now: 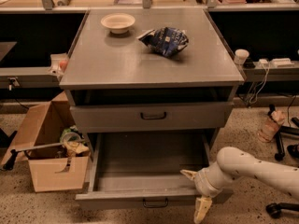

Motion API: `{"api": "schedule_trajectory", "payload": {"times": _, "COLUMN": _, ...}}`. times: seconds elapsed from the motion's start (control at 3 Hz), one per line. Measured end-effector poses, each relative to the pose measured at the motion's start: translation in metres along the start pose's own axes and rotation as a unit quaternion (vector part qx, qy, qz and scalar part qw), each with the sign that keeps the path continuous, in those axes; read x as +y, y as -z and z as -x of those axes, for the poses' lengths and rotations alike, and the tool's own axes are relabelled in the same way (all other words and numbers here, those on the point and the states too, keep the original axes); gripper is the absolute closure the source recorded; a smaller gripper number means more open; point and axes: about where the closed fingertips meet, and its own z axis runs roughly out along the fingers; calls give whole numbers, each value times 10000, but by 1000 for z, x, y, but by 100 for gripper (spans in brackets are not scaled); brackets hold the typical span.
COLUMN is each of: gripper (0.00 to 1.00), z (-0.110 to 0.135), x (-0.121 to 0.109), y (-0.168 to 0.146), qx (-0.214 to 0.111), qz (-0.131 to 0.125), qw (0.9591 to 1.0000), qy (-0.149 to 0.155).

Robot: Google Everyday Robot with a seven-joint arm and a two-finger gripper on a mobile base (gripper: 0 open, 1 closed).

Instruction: Open middle drawer

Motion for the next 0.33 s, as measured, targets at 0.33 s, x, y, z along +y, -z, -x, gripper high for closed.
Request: {"api": "schedule_trajectory", "payload": {"times": 0.33, "gripper": 0, "z": 29, "x": 2, "y": 10, "qx": -129, "qz": 29, "qw": 9993, "qy": 352}}
